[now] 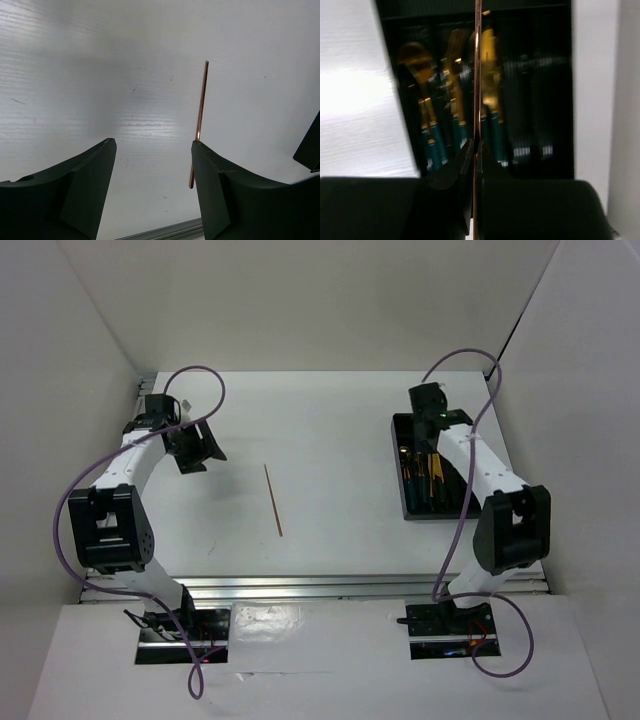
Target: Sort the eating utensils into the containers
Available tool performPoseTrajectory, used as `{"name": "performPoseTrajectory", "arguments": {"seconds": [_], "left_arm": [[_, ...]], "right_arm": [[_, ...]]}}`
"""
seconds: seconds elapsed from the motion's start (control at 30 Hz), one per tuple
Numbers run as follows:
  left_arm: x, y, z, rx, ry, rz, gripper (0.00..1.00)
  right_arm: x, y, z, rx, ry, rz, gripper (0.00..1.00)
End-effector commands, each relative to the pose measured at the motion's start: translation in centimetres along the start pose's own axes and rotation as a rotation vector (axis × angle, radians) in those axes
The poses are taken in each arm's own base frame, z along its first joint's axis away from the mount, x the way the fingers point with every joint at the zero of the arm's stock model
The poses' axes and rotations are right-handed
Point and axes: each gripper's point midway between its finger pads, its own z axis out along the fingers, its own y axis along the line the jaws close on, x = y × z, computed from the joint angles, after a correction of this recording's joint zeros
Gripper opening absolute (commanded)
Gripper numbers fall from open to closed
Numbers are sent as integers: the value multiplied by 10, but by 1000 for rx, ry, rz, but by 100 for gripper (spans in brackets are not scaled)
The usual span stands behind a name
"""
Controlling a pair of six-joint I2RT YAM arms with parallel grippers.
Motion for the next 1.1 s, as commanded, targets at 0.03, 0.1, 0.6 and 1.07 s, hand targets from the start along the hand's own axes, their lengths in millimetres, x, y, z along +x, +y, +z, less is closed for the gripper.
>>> {"name": "performPoseTrajectory", "arguments": {"seconds": [0.03, 0.1, 0.6, 1.07], "left_arm": [[-14, -7, -4, 26, -25, 14, 75], [-13, -6, -1, 23, -16, 11, 75], [-16, 5, 1, -38, -30, 16, 75], [-16, 10, 4, -58, -29, 13, 75]], "right_arm": [[-24, -51, -21, 60, -140, 27, 6], [-24, -64, -18, 76, -161, 28, 7], [-3, -96, 44, 242, -53, -88, 8], [15, -75, 83, 192, 12, -111, 6]]}}
